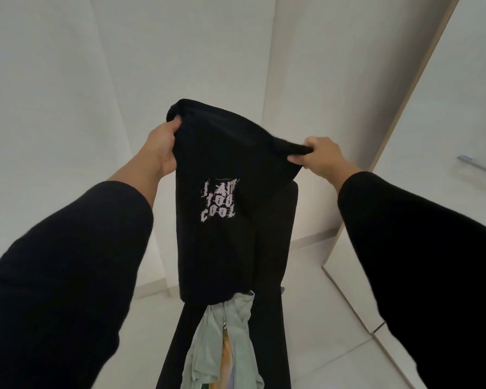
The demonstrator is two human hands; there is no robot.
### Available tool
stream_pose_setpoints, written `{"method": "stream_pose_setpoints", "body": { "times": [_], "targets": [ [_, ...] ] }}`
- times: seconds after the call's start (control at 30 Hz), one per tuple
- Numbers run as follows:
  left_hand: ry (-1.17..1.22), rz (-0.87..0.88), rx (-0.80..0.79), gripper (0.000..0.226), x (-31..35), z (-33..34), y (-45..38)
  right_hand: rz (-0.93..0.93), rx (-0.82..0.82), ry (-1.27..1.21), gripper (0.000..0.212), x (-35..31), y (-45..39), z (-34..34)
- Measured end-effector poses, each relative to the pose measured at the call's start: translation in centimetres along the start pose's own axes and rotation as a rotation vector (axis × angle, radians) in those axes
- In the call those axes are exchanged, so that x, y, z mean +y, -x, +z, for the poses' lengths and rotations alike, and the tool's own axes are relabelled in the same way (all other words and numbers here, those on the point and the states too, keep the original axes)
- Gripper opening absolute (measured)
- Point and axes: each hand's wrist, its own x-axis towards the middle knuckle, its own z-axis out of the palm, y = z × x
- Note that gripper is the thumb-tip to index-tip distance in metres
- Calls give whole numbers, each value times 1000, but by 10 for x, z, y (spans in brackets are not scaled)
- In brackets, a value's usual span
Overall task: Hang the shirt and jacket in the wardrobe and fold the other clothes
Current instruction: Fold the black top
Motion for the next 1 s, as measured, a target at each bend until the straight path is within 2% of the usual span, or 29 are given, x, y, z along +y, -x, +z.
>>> {"method": "stream_pose_setpoints", "body": {
  "times": [0.03, 0.1, 0.2, 0.27, 0.37, 0.43, 0.5, 0.57, 0.67, 0.73, 0.9, 1.0],
  "targets": [
    [-12, -2, 1, 28, 0, 3, 0, 20, 58, 127, 29, 2, -2, 4],
    [-30, -8, -10, 27, 2, 9, 0, 112, 180, 163, 26, 1, -2, 11],
    [-30, -19, -47, 28, 5, 17, 1, 369, 273, -159, 14, -12, 1, 18],
    [-40, -16, -64, 29, 9, 20, 3, 506, 352, -446, 25, -23, 5, 19],
    [-47, -8, -83, 31, 13, 21, 5, 460, 403, -885, 41, -33, 11, 21],
    [-40, -2, -91, 28, 16, 20, 7, 399, 440, -987, 44, -40, 17, 19],
    [-30, 4, -97, 26, 18, 22, 11, 426, 496, -1050, 44, -47, 19, 14],
    [-22, 10, -109, 26, 19, 23, 15, 474, 570, -1061, 44, -53, 21, 9],
    [-17, 11, -112, 27, 20, 23, 20, 406, 620, -950, 46, -51, 25, 5],
    [-11, 13, -105, 30, 21, 20, 21, 335, 571, -772, 40, -49, 31, 3],
    [-32, 14, -89, 35, 22, 15, 27, 263, 429, -410, 8, -44, 39, 1],
    [-72, 17, -81, 33, 21, 14, 32, 370, 317, -311, 7, -41, 40, 3]
  ]
}}
